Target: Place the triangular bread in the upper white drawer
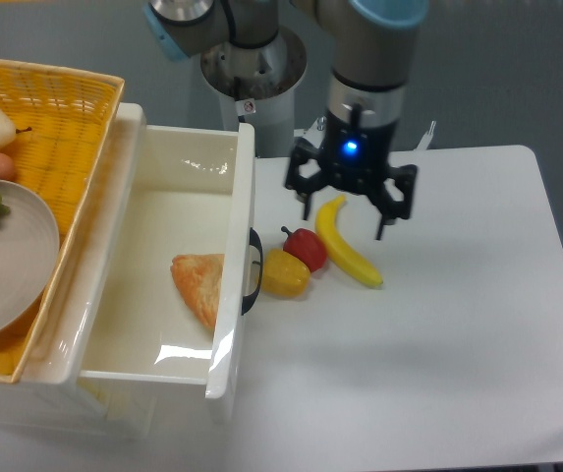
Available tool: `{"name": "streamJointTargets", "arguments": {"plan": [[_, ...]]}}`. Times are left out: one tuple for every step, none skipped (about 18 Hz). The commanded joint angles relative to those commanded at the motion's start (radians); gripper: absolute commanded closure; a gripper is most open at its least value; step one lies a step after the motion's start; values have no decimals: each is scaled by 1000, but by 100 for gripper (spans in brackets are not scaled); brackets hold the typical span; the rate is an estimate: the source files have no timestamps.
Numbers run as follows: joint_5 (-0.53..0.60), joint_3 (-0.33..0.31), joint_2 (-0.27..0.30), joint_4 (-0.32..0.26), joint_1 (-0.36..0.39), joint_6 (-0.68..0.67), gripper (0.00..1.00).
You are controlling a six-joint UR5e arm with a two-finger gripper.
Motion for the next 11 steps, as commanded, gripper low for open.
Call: {"name": "streamJointTargets", "arguments": {"plan": [[9, -3, -18, 6, 8, 2, 0], [21, -3, -37, 9, 24, 11, 0], [37, 0, -54, 11, 41, 41, 0], [54, 1, -69, 9, 51, 85, 0], [80, 1, -75, 8, 60, 128, 0], [110, 1, -86, 6, 66, 159, 0], [135, 1, -94, 6, 68, 181, 0], [146, 1, -104, 8, 71, 199, 0], [147, 5, -123, 15, 77, 215, 0], [147, 5, -141, 32, 86, 233, 0], [149, 5, -158, 55, 92, 254, 0]]}}
